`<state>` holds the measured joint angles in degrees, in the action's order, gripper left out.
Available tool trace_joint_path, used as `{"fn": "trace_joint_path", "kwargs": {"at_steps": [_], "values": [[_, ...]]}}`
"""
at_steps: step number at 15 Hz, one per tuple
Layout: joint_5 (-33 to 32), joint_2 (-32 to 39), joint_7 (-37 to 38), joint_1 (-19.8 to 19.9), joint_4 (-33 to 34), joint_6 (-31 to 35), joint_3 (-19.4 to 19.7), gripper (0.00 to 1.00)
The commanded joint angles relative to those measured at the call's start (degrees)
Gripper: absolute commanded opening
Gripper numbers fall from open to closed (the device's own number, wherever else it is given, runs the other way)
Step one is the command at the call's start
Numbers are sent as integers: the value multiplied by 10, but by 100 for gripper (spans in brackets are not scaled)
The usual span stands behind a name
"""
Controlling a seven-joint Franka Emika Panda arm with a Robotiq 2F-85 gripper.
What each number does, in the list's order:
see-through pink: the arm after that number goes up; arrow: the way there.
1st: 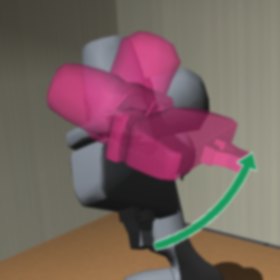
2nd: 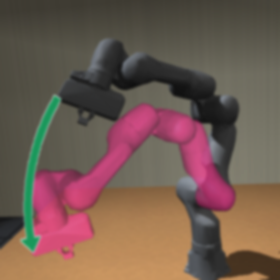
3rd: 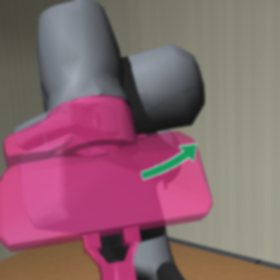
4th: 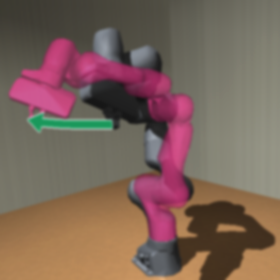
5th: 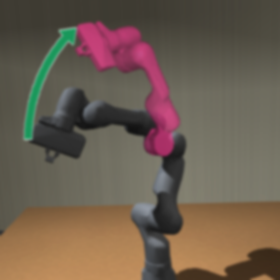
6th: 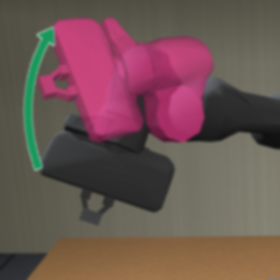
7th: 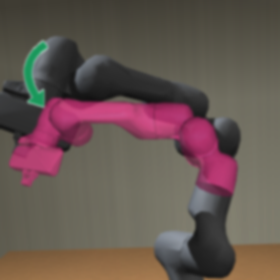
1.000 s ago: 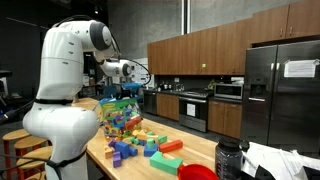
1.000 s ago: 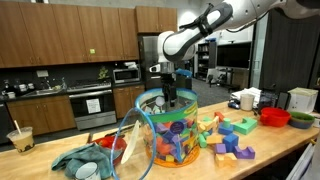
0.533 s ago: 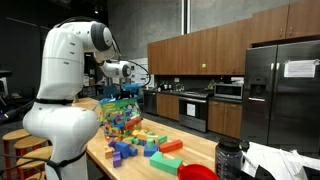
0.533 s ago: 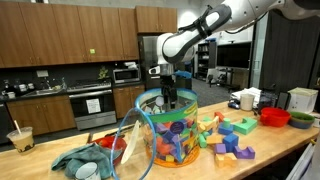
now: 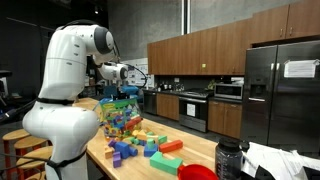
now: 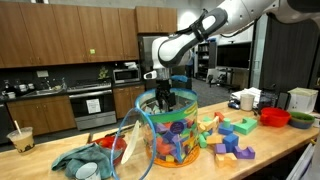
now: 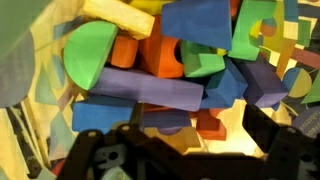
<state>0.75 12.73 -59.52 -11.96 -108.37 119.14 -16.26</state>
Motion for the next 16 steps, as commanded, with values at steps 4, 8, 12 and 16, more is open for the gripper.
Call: {"fn": "trace_joint_path", "kwargs": {"at_steps": [4, 8, 12, 16], "values": [[-8, 36, -56, -8, 41, 3, -10, 100], [-14, 56, -65, -17, 58, 32, -12, 100], [-21, 73, -61, -25, 58, 85, -15, 100], [-41, 82, -47, -33, 36, 131, -11, 100]]}}
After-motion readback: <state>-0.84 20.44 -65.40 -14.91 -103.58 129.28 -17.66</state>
